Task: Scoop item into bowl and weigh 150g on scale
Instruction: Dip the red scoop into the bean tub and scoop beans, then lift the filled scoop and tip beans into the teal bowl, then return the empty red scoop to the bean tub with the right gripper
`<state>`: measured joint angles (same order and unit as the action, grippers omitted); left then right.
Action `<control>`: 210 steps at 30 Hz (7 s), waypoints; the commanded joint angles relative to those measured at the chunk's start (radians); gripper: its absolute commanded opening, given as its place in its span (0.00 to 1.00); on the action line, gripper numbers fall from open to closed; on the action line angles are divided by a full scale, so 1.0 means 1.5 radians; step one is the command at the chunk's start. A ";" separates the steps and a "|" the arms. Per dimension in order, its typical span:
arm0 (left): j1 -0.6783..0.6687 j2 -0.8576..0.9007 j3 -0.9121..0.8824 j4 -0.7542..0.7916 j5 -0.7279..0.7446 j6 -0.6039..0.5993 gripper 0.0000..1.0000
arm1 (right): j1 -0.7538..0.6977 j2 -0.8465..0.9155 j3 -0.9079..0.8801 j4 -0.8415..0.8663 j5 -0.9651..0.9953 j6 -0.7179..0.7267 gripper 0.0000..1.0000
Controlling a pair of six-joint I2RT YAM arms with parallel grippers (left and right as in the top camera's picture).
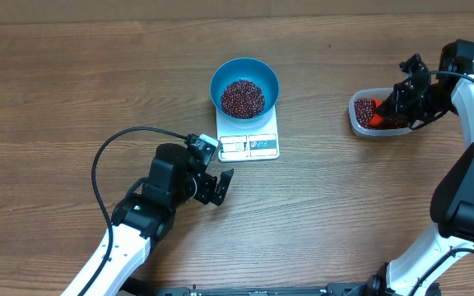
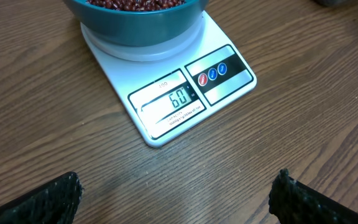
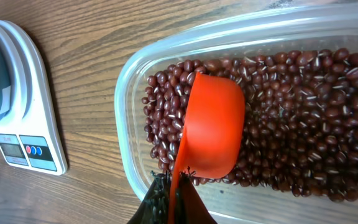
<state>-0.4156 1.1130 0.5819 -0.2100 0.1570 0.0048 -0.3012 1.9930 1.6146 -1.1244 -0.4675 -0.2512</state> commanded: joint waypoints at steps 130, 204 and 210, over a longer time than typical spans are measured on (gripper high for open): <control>-0.003 -0.001 0.003 0.001 0.008 -0.006 0.99 | 0.399 -0.001 0.055 0.289 0.005 0.273 0.04; -0.003 -0.001 0.003 0.001 0.008 -0.006 1.00 | 0.085 -0.111 0.123 -0.110 0.270 0.120 0.04; -0.003 -0.001 0.003 0.001 0.008 -0.006 1.00 | 0.071 -0.111 0.024 -0.030 0.261 0.114 0.04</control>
<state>-0.4156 1.1130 0.5819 -0.2100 0.1570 0.0048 -0.1864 1.8484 1.7145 -1.2106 -0.0525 -0.0639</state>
